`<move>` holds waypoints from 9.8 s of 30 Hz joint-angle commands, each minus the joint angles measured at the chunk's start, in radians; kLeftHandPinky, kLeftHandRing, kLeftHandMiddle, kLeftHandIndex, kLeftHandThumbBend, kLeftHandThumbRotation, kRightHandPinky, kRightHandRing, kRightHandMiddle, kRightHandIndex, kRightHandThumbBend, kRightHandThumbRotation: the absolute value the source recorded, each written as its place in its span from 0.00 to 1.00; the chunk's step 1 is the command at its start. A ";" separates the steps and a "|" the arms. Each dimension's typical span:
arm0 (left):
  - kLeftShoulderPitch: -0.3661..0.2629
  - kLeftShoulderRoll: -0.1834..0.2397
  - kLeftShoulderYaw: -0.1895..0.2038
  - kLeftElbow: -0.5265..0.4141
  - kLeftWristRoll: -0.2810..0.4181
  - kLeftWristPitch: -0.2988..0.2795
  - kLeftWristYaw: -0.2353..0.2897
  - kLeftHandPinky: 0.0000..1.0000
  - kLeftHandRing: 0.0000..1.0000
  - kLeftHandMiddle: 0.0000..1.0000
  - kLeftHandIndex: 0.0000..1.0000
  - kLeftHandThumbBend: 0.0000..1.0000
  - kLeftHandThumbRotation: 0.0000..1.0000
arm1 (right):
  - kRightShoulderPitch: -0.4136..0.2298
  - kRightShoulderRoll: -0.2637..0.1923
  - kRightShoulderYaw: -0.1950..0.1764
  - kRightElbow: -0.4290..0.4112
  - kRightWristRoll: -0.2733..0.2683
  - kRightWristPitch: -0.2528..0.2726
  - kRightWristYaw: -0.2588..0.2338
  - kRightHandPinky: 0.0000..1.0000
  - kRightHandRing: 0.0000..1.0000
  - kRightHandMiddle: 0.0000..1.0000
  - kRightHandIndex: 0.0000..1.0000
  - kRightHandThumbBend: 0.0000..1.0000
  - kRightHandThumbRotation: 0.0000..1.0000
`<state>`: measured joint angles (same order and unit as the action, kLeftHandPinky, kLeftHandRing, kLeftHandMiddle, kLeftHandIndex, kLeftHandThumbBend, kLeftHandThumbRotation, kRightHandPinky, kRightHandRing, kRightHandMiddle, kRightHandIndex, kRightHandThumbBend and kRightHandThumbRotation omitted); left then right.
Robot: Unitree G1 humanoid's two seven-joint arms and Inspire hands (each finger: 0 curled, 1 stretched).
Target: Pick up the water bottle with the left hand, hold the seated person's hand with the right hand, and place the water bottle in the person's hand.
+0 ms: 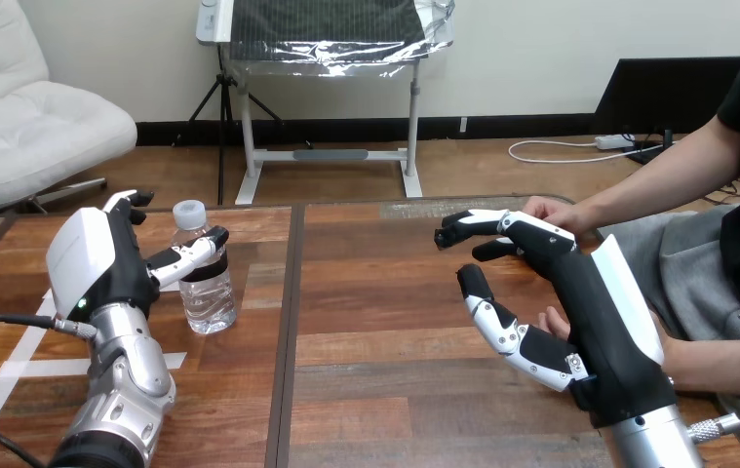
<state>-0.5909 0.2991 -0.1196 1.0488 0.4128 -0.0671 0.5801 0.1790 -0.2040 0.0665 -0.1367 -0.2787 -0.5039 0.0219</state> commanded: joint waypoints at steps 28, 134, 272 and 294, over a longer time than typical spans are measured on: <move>-0.044 0.019 -0.042 -0.033 0.049 0.035 0.011 0.68 0.78 0.82 0.83 0.97 0.56 | -0.066 -0.011 -0.015 -0.039 0.005 0.011 0.005 0.63 0.75 0.74 0.63 0.27 0.00; -0.155 -0.049 0.041 0.195 -0.152 -0.011 -0.226 0.54 0.61 0.65 0.65 0.80 0.10 | -0.002 -0.048 -0.053 -0.079 0.002 0.013 0.022 0.67 0.75 0.74 0.64 0.37 0.00; 0.483 -0.253 0.097 -0.585 -0.197 -0.512 -0.127 0.46 0.45 0.46 0.50 0.65 0.00 | -0.055 -0.035 -0.038 -0.056 0.019 0.041 0.055 0.73 0.78 0.73 0.66 0.35 0.00; 0.531 -0.268 0.102 -0.672 -0.191 -0.488 -0.155 0.45 0.44 0.45 0.49 0.65 0.00 | -0.058 -0.033 -0.046 -0.056 0.033 0.050 0.053 0.73 0.76 0.74 0.67 0.40 0.00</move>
<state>-0.0070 0.0374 -0.0192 0.4936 0.2081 -0.5384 0.4345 0.1976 -0.2405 0.0323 -0.1728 -0.2690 -0.4506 0.0832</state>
